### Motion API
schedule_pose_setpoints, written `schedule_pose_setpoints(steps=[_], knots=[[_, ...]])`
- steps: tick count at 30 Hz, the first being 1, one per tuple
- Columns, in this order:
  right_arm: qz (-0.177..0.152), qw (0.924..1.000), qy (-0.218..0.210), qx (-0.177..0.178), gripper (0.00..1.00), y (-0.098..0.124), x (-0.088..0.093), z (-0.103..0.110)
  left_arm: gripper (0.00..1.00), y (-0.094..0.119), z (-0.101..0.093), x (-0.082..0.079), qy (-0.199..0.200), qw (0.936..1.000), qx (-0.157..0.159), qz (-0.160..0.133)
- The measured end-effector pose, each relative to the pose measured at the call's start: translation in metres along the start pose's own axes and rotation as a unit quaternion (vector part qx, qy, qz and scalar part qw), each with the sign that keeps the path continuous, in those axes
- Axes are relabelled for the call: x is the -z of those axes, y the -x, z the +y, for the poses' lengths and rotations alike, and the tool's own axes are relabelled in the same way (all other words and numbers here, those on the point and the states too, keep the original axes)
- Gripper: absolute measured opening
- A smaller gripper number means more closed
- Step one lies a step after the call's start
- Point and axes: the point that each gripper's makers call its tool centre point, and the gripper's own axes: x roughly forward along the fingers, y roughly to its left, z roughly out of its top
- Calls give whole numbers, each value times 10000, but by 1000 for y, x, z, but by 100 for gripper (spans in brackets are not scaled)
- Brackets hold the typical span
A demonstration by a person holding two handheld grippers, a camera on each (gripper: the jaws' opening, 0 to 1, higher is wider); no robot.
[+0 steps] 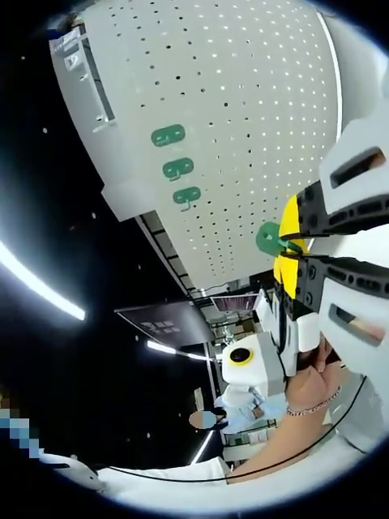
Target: Insert the hook assembly into the mounting plate slot until the hook locks in place.
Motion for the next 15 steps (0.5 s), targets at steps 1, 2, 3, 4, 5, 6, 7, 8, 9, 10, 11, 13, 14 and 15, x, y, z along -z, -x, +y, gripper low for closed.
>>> schedule_pose_setpoints(steps=[1,2,3,4,5,6,7,8,9,10,11,13,14,15], knots=[[-9,10000,4,12,5,0,0,0,2,0,0,0,-6,10000,-3,-1],[-16,10000,4,20,5,-1,0,0,2,0,0,0,3,10000,-10,-5],[-19,10000,-17,35,4,-1,0,-1,2,0,0,0,0,10000,-21,-3],[-23,10000,-11,52,4,-1,0,-1,2,0,1,0,-2,10000,-29,-3],[-21,10000,8,83,4,-1,0,-2,2,0,0,0,-2,10000,-33,1],[-18,9999,19,126,3,-1,0,-3,2,0,0,0,-28,10000,-45,7],[-20,9999,-5,126,3,-2,0,-2,2,0,1,0,-39,10000,-61,10],[-9,9999,-37,160,3,-2,1,-3,2,0,1,0,-38,10000,-70,13],[-10,9998,-57,173,3,-2,1,-3,2,-1,2,1,-23,10000,-84,19],[-29,9997,-110,195,2,-3,1,-3,2,-1,2,1,-34,9999,-94,18],[-34,9997,-147,208,2,-3,1,-3,2,-1,2,1,-62,9999,-101,21],[-47,9994,-215,254,2,-4,0,-3,2,-1,2,0,-98,9999,-113,20],[-69,9993,-224,282,2,-4,-1,-3,2,-1,3,0,-105,9999,-123,5],[-89,9991,-287,300,2,-4,-2,-3,2,-1,3,-1,-107,9999,-134,-17]])
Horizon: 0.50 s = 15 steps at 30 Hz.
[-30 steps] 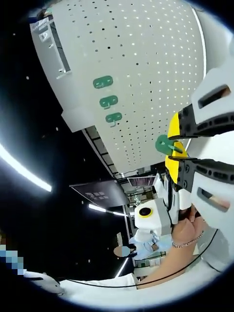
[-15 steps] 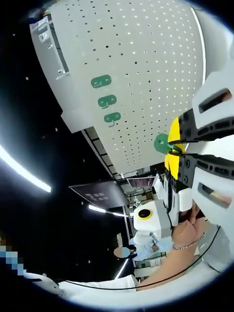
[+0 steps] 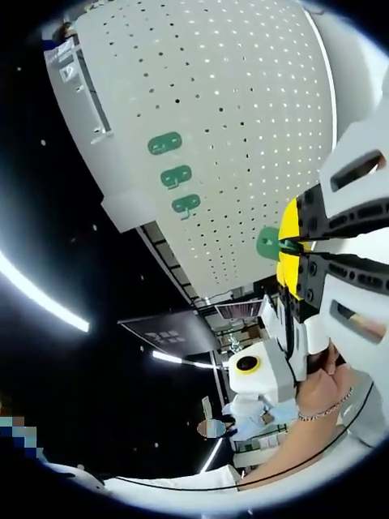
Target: Insert the hook assembly into the mounting plate slot until the hook locks in place.
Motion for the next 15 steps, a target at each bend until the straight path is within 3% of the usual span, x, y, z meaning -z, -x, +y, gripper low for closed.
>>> schedule_pose_setpoints(steps=[15], knots=[[14,9994,-320,114,0,0,2,-1,3,1,1,1,-34,10000,-49,37]])
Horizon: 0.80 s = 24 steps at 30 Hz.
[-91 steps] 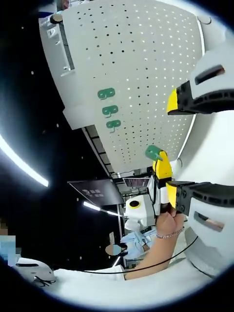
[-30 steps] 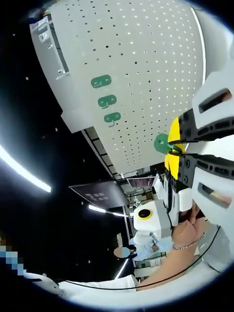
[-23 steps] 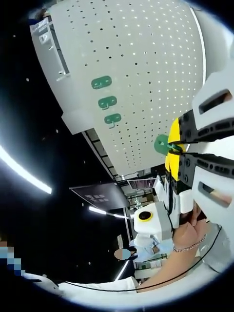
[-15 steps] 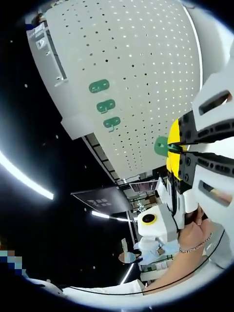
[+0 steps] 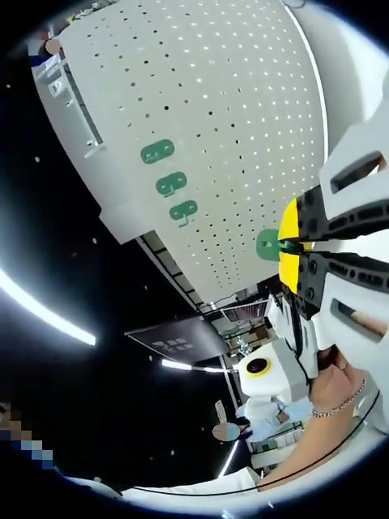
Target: Insert the hook assembly into the mounting plate slot until the hook locks in place.
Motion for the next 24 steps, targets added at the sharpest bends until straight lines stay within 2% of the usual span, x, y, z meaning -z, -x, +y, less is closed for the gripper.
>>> schedule_pose_setpoints(steps=[4,7,14,20,22,24], knots=[[16,10000,-16,-8,0,1,1,0,4,0,-1,1,24,10000,27,28],[30,10000,10,-31,0,1,2,1,7,-1,-1,5,-148,9998,30,122],[17,9999,39,-107,0,-1,-1,6,38,-3,-2,10,-73,9998,34,206],[6,9999,27,-121,0,-1,-1,6,66,-4,2,20,-20,9992,-64,405],[0,9999,20,-116,0,-1,-1,6,72,-4,3,19,-23,9993,-97,369],[1,9999,30,-114,0,-1,-1,6,73,-4,3,19,-35,9992,-98,382]])
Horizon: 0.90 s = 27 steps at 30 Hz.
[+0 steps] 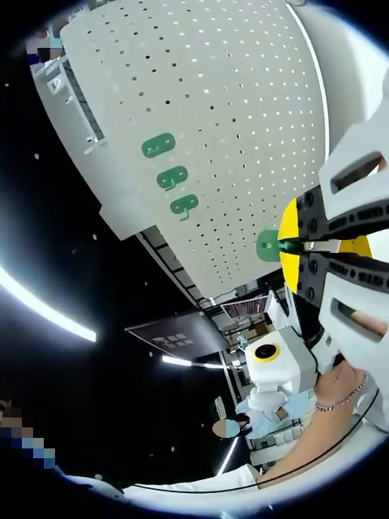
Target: Insert the hook assembly into the mounting plate slot until the hook locks in place.
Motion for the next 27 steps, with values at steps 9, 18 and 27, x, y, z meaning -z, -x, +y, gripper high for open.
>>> schedule_pose_setpoints(steps=[9,18,27], knots=[[235,9926,1156,271,0,0,-1,-2,72,0,0,3,52,10000,3,54],[239,9910,1283,301,0,-2,-3,-3,71,0,1,4,81,9999,-9,61],[124,9894,1270,699,0,2,-27,-33,71,5,12,5,166,9997,-168,81]])
